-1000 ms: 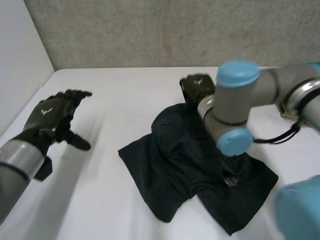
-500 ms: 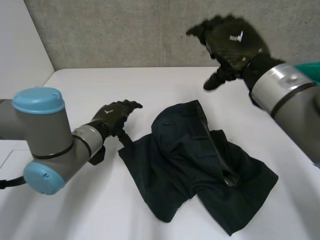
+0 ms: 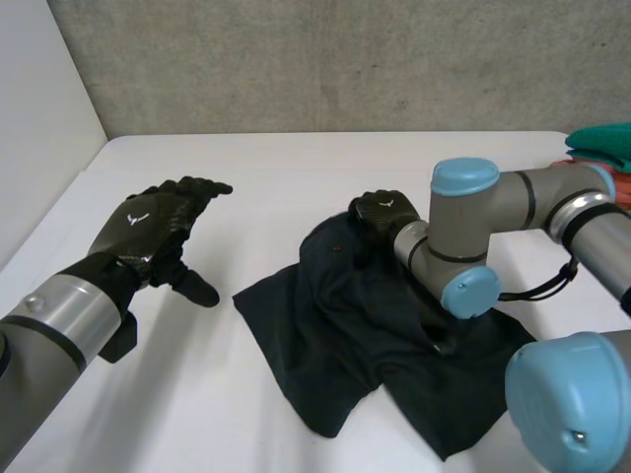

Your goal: Fold the laundry.

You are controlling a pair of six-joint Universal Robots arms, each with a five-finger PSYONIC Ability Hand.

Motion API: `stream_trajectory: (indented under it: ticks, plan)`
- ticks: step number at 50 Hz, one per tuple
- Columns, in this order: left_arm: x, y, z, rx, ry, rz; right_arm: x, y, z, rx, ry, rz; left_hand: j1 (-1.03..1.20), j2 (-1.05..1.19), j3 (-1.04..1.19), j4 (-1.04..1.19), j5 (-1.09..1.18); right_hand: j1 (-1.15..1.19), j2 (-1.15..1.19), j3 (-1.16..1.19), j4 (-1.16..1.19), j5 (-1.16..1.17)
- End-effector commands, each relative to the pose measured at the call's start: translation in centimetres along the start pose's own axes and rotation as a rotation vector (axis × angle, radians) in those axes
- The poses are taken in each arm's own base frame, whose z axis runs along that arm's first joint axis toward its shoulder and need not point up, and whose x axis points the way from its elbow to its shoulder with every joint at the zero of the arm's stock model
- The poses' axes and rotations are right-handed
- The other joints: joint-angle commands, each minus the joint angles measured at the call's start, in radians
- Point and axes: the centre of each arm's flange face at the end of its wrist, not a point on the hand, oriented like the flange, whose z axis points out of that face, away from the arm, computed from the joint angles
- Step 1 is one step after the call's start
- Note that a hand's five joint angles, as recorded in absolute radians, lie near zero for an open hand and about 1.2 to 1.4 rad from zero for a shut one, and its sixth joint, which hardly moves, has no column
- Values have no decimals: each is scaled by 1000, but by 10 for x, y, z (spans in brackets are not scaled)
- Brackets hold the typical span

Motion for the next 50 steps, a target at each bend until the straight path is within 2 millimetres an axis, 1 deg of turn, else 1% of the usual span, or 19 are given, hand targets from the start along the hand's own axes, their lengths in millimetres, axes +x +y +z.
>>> stream_trajectory:
  ticks: [1,6,7,11,18,22,26,27,29,30,31,32,36,37,40,41,45,48,50]
  plan:
    - [-11,6,11,2,-9,-1,4,-30,-11,47,29,-63,-31,-33,-43,-32,-49,518,482,502,502,728]
    - [-19,6,38,23,-5,-4,-2,-86,-55,147,3,-85,-31,-33,-43,-32,-49,518,482,502,502,728]
    - [-19,6,43,24,-4,-3,-7,-104,-73,205,-26,-100,-31,-33,-43,-32,-49,518,482,502,502,728]
    - [-23,13,66,-4,-2,-12,-19,-141,-119,363,-92,-159,-31,-33,-43,-32,-49,518,482,502,502,728]
    - [-11,34,102,-68,59,-47,-29,-162,-187,465,-184,-260,-31,-33,-43,-32,-49,518,482,502,502,728]
    - [6,52,113,-132,128,-99,-32,-165,-208,480,-233,-271,-31,-33,-43,-32,-49,518,482,502,502,728]
    - [27,72,115,-224,211,-170,-27,-169,-215,498,-222,-281,-31,-33,-43,-32,-49,518,482,502,502,728]
    - [29,75,115,-242,222,-186,-23,-169,-214,499,-209,-282,5,2,-7,3,-14,518,482,502,502,728]
    - [34,77,113,-271,245,-208,-16,-170,-211,503,-176,-283,300,298,288,299,281,518,482,502,502,728]
    - [36,77,112,-292,248,-221,-5,-171,-204,508,-133,-278,738,735,726,736,719,518,482,502,502,728]
    - [35,76,112,-295,244,-220,0,-171,-200,510,-112,-275,975,972,963,973,956,518,482,502,502,728]
    - [34,73,113,-287,235,-214,5,-171,-196,514,-88,-279,1175,1172,1163,1173,1156,518,482,502,502,728]
    - [7,27,128,-112,101,-137,30,-178,-171,556,41,-281,1191,1189,1179,1189,1172,518,482,502,502,728]
    - [-5,2,133,-14,29,-91,35,-182,-166,574,72,-283,1191,1189,1179,1189,1172,518,482,502,502,728]
    - [-15,-43,136,161,-38,-33,53,-199,-150,661,210,-290,1191,1189,1179,1189,1172,518,482,502,502,728]
    - [-17,-72,136,279,-56,1,56,-204,-148,689,239,-290,1191,1189,1179,1189,1172,518,482,502,502,728]
    - [-9,-131,128,553,-17,54,61,-236,-143,928,317,-272,1191,1189,1179,1189,1172,518,482,502,502,728]
    - [0,-155,120,681,23,83,63,-248,-144,1052,301,-228,1191,1189,1179,1189,1172,518,482,502,502,728]
    - [4,-157,116,700,32,89,65,-256,-147,1155,270,-170,1191,1189,1179,1189,1172,518,482,502,502,728]
